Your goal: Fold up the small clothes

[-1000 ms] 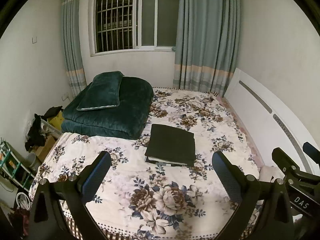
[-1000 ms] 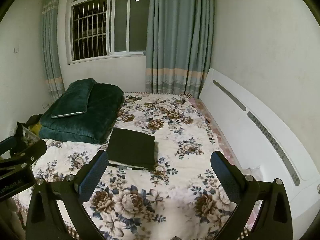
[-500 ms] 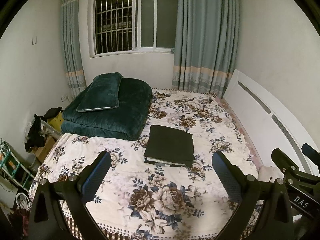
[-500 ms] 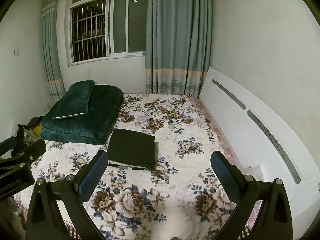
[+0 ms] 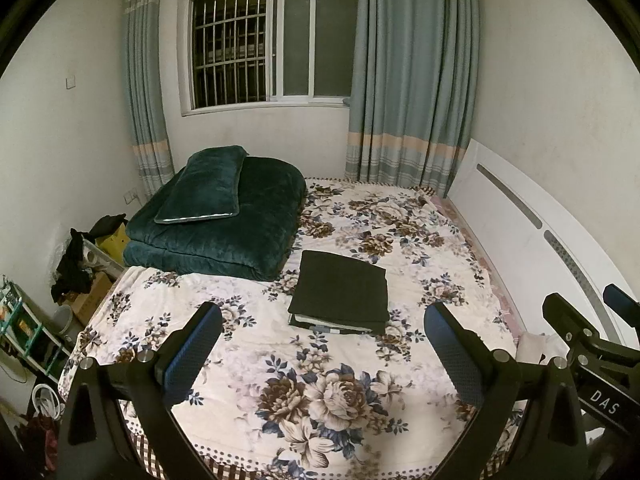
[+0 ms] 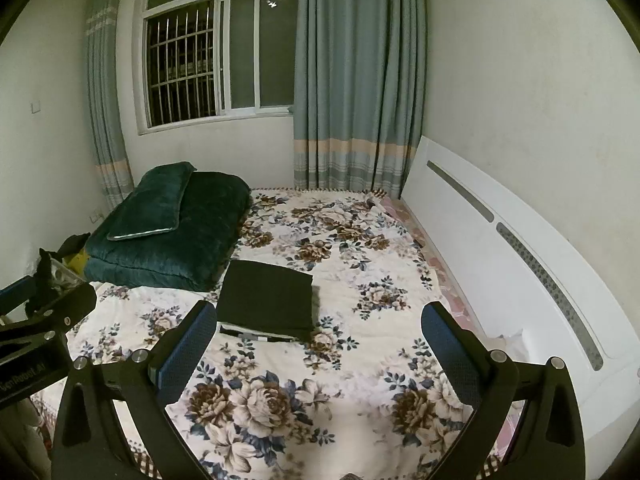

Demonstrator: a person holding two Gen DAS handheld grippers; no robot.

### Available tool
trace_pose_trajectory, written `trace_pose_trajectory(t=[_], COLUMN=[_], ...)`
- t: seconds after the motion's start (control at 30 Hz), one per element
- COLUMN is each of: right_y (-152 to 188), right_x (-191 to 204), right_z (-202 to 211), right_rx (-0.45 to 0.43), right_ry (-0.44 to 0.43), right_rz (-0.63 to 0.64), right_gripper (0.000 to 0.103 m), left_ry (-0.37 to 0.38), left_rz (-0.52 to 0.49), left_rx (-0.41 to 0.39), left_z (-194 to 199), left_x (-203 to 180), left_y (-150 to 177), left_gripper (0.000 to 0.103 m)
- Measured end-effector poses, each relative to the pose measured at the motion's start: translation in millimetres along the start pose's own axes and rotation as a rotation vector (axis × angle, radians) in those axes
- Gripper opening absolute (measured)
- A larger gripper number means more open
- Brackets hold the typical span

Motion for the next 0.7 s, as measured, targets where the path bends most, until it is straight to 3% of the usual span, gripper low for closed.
trace_pose_trajectory(t=[0.7], right_y=[-2.2], right_x=[3.7], right_z=[-2.0], right_rx=[-0.006], right_ry=[0.005], right_rz=[-0.002], right_gripper=[0.103], left_ry=[-0.009], left_rz=[0.005], left_rx=[-0.010], left_z=[4.7], left_x=[-1.5], left_y=[-4.1], left_gripper=[0.103])
Point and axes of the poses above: each gripper's, at about its wrist camera, not at the fingertips, and z roughly against the way its jaws point, x to its left, y to its underside, the point moved 4 cm from there along -z, roughly the way its jaws point, and after that the axes turned 10 degrees about -y, right-handed, at the moved point
